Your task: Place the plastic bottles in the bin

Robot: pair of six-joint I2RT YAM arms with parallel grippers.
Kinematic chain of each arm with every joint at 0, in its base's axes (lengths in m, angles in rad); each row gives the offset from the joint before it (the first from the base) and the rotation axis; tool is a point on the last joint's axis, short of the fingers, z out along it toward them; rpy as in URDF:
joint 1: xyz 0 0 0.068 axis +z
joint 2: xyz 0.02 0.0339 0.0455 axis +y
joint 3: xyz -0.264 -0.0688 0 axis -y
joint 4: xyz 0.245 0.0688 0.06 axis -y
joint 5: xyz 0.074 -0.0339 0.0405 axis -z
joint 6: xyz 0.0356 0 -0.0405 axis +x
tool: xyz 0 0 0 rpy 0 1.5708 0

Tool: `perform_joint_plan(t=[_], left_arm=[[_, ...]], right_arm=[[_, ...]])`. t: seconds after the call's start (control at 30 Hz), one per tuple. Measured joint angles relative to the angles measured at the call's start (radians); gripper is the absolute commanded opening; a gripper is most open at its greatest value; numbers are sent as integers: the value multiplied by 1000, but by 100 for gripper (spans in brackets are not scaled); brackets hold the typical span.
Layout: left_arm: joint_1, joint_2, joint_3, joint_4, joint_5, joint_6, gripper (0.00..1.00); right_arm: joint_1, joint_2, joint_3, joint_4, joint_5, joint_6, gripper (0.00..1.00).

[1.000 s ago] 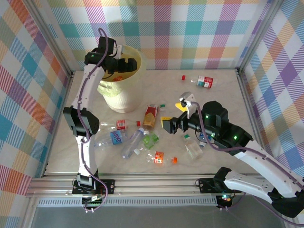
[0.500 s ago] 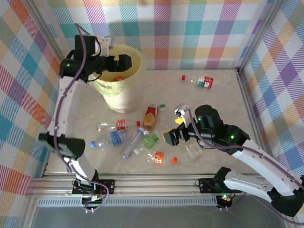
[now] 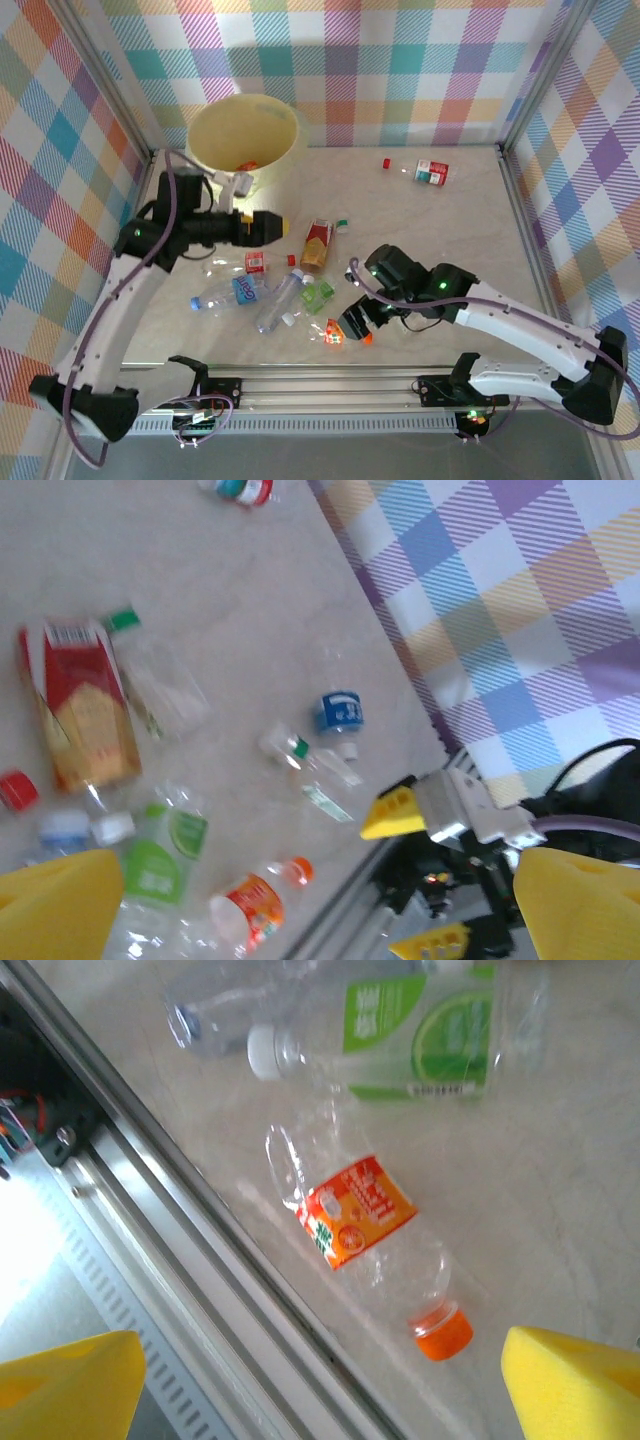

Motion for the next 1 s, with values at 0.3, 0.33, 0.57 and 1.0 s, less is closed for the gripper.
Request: perform_joint_plan(t=[0.3, 0.33, 0.57, 1.0], left_arm=[[-59, -277, -401, 106, -60, -228, 100], [-62, -292, -428, 112, -68, -247, 100], [-69, -369, -538, 149, -105, -330, 100], [-87, -384, -575, 221, -123, -360, 100]], right_arm=[[26, 105, -68, 31, 46, 28, 90], [27, 116, -72, 41, 49, 31, 90], [39, 194, -103, 114, 60, 39, 90], [59, 352, -115, 208, 87, 38, 89]])
